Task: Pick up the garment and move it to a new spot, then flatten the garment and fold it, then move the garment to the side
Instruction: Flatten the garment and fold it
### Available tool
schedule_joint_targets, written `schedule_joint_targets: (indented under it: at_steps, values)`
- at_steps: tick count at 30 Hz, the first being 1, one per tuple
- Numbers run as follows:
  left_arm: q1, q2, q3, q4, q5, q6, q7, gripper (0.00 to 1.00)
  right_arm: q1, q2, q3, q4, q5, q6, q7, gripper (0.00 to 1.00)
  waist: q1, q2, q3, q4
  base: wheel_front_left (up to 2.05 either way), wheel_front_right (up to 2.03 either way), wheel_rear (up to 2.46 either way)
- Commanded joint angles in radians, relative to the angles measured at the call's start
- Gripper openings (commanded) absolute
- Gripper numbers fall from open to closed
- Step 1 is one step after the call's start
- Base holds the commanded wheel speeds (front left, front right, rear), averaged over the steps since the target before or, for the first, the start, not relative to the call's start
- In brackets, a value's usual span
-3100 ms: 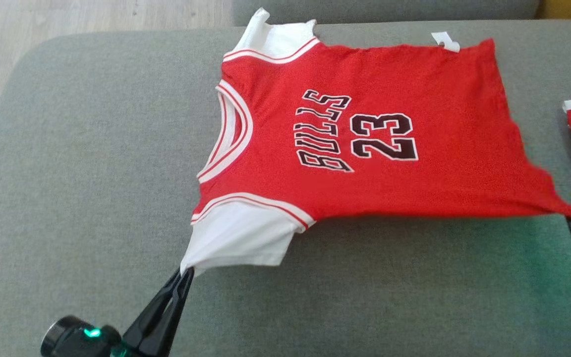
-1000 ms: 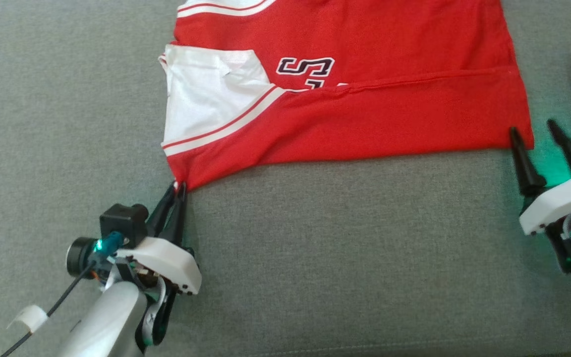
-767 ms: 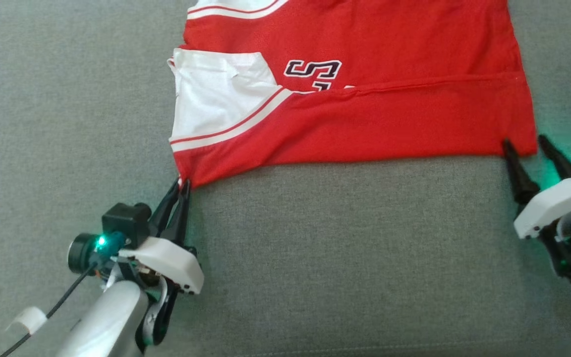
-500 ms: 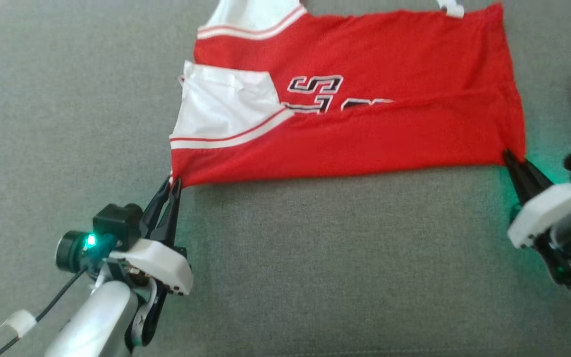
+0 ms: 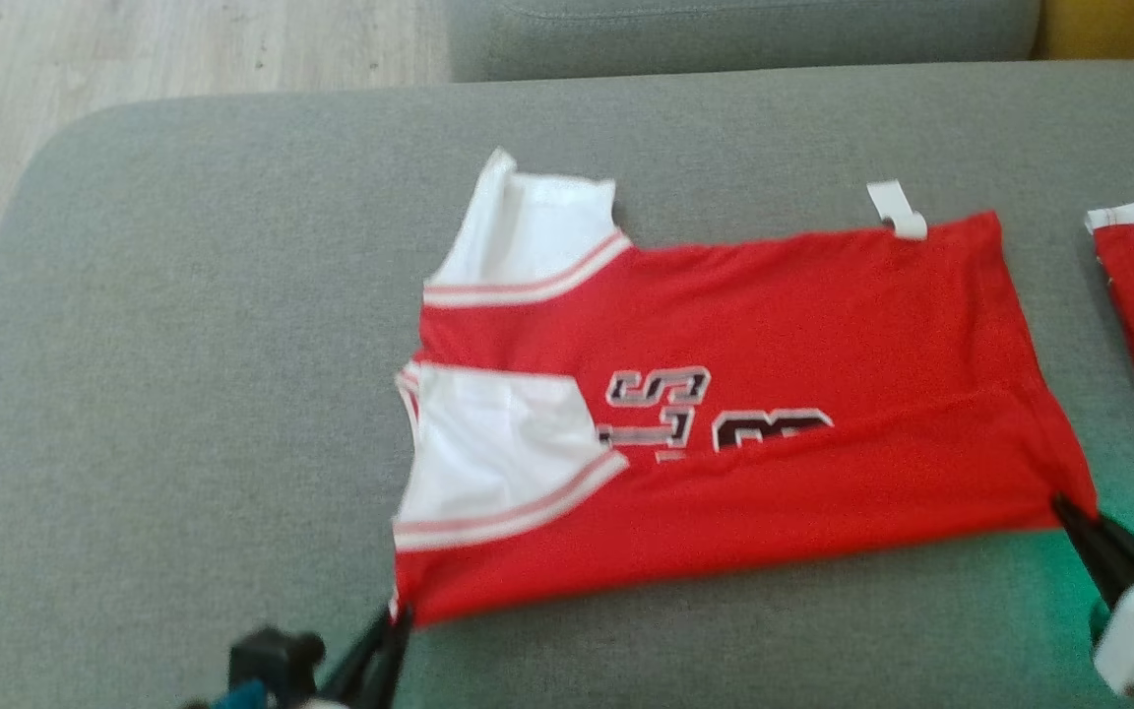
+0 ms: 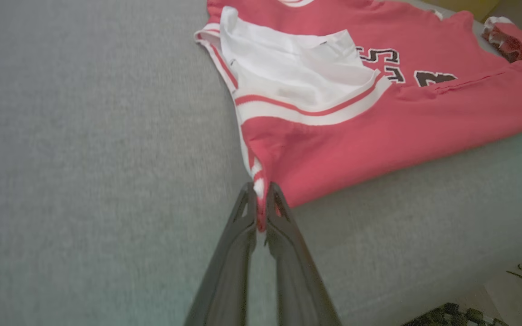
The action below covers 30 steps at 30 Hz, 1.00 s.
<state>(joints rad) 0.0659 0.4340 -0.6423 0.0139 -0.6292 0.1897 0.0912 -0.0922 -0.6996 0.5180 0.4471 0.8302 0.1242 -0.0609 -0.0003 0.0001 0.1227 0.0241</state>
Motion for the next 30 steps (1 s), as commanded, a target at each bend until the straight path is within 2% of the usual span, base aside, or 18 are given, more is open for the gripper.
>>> schedule_joint_targets:
  at_steps: [1,3,4,5,6,9,13,15,17,23,26,30]
  values:
    - [-0.019,0.025,0.033,-0.040,-0.004,0.013,-0.001,0.00,0.019,-0.052,-0.008,-0.028,0.006,0.007,-0.004,0.00,0.0003,-0.0001,0.000,0.003,0.00,0.00,0.00]
    - [0.004,0.030,0.030,-0.062,-0.001,0.027,-0.001,0.00,0.059,-0.058,-0.024,-0.054,0.005,0.007,-0.002,0.00,0.0003,-0.0001,0.005,0.005,0.00,0.00,0.00]
    - [0.008,0.033,0.032,-0.069,0.004,0.036,-0.004,0.06,0.074,-0.058,-0.035,-0.066,0.003,0.007,0.000,0.71,0.0003,-0.0001,0.011,0.005,0.00,0.00,0.00]
    - [0.006,0.037,0.034,-0.074,0.014,0.045,-0.005,0.80,0.084,-0.056,-0.053,-0.074,-0.003,0.007,-0.003,1.00,0.0003,-0.0001,0.018,0.004,0.00,0.00,0.00]
    - [-0.003,0.041,0.039,-0.080,0.023,0.052,-0.009,1.00,0.090,-0.053,-0.072,-0.082,-0.014,0.007,-0.010,1.00,0.0003,-0.0001,0.026,0.002,0.00,0.00,0.00]
    - [-0.061,0.062,0.052,-0.103,0.053,0.051,-0.008,1.00,0.090,-0.033,-0.134,-0.105,-0.051,0.007,-0.031,1.00,0.0003,-0.0001,0.061,-0.003,0.00,0.00,0.00]
    - [-0.229,0.102,0.076,-0.128,0.100,0.015,0.024,1.00,0.049,-0.002,-0.212,-0.137,-0.138,0.007,-0.055,1.00,0.0003,-0.0001,0.122,-0.019,0.00,0.00,0.00]
    - [-0.344,0.104,0.085,-0.133,0.100,-0.027,0.055,1.00,0.023,0.021,-0.239,-0.156,-0.180,0.007,-0.058,1.00,0.0003,-0.0001,0.152,-0.029,0.00,0.00,0.00]
    - [-0.465,0.103,0.091,-0.100,0.086,-0.087,0.088,1.00,-0.003,0.042,-0.260,-0.175,-0.217,0.007,-0.058,1.00,0.0003,-0.0001,0.181,-0.044,0.00,0.00,0.00]
    - [-0.825,0.083,0.086,0.118,0.048,-0.249,0.218,1.00,-0.088,0.098,-0.259,-0.241,-0.293,0.007,-0.029,1.00,0.0003,-0.0001,0.275,-0.113,0.00,0.00,0.00]
    - [-0.967,0.081,0.069,0.247,0.032,-0.290,0.299,1.00,-0.130,0.114,-0.241,-0.262,-0.311,0.007,-0.021,1.00,0.0003,-0.0001,0.313,-0.157,0.00,0.00,0.00]
    - [-1.105,0.086,0.033,0.393,0.003,-0.313,0.396,1.00,-0.170,0.139,-0.225,-0.272,-0.326,0.007,-0.018,1.00,0.0003,-0.0001,0.353,-0.205,0.00,0.00,0.00]
